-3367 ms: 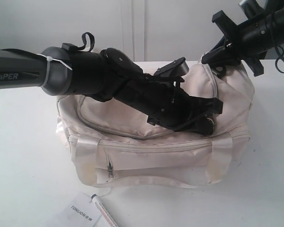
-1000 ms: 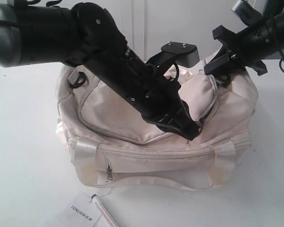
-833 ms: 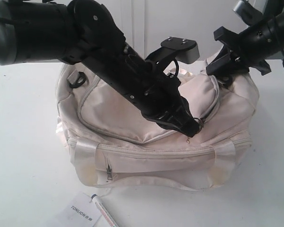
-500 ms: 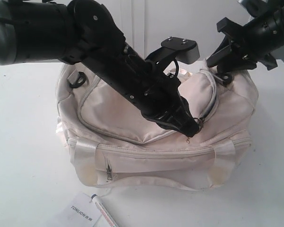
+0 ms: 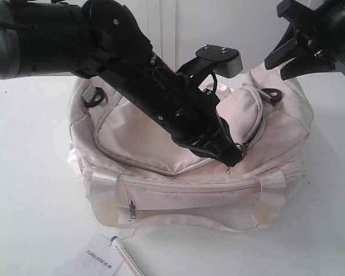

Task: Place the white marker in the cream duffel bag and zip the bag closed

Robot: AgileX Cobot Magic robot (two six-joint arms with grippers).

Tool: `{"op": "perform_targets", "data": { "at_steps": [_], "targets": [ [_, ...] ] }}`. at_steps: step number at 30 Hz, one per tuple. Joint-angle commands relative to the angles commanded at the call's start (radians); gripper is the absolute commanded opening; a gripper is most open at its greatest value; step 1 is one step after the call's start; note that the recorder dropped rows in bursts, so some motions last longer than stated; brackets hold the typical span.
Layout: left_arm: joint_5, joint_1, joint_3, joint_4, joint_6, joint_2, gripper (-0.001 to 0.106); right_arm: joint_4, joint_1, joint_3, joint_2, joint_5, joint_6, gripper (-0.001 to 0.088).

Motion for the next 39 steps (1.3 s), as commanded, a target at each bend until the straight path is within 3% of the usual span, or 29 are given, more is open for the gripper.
{"op": "perform_targets", "data": {
  "at_steps": [5,8,17,19,23,39],
  "targets": [
    [0.002,0.000,0.000,0.000,0.000,0.000,0.000,-0.071,0.032,0.000,-0.041,0.000,0.067,0.0371],
    [0.002,0.000,0.000,0.000,0.000,0.000,0.000,-0.187,0.102,0.005,-0.066,0.000,0.153,0.0371],
    [0.006,0.000,0.000,0.000,0.000,0.000,0.000,-0.252,0.200,0.144,-0.077,-0.104,0.270,0.0376],
    [0.006,0.000,0.000,0.000,0.000,0.000,0.000,-0.256,0.212,0.155,-0.077,-0.126,0.279,0.0434],
    [0.006,0.000,0.000,0.000,0.000,0.000,0.000,-0.273,0.220,0.182,-0.077,-0.155,0.281,0.0523],
    [0.006,0.000,0.000,0.000,0.000,0.000,0.000,-0.272,0.220,0.211,-0.064,-0.238,0.281,0.0523]
  ]
}}
